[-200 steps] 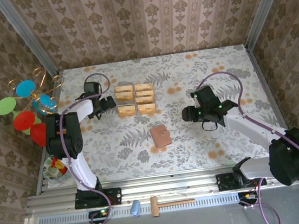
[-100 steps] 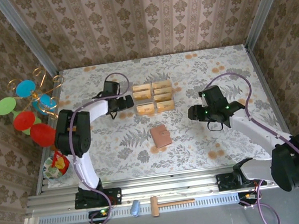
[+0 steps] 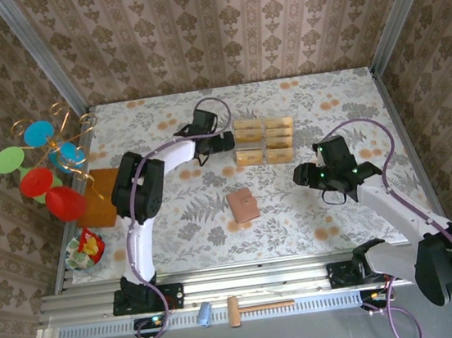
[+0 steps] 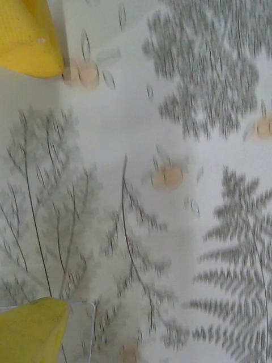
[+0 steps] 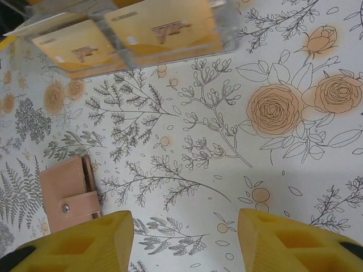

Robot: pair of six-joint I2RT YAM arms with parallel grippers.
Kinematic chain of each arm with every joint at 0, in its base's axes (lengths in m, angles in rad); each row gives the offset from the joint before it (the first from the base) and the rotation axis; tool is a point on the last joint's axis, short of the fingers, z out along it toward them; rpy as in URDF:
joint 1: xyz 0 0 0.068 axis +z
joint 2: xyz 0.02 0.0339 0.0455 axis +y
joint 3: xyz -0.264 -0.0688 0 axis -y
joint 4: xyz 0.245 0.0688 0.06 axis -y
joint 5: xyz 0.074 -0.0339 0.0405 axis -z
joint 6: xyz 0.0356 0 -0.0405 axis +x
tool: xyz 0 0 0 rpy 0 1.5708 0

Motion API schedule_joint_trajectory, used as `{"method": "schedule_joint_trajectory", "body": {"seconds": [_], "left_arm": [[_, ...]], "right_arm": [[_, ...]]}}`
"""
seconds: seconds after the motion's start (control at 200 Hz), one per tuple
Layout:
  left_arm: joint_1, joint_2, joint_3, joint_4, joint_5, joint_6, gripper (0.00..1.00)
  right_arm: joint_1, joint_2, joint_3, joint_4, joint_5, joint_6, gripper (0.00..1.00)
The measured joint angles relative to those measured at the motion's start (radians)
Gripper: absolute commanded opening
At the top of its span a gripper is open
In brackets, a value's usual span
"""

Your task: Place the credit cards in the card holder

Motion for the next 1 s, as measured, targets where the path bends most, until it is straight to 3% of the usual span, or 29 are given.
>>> {"method": "schedule_joint_trajectory", "body": {"seconds": [0.24, 0.445, 0.615, 0.765, 1.0], "left_arm": [[-0.052, 0.085, 0.14, -0.008, 0.048, -0.018, 1.0], [-0.041, 0.068, 0.122, -0.019, 0.069, -0.004, 1.0], [0.034, -0.078, -0.019, -0.046, 0.076, 0.003, 1.0], [0.1, -0.271, -0.156, -0.048, 0.085, 0.002, 1.0], [0.074, -0.52, -0.431, -0.011, 0.139, -0.035, 1.0]], "right_arm": [[0.0, -0.003, -0.005, 0.0, -0.021, 0.009, 0.54], [0.0, 0.002, -0.005, 0.001, -0.046, 0.008, 0.54], [0.037, 0.043, -0.005, 0.024, -0.068, 0.01, 0.54], [0.148, 0.121, -0.005, 0.072, -0.076, 0.027, 0.54], [0.299, 0.246, -0.004, 0.175, -0.092, 0.093, 0.53]]}}
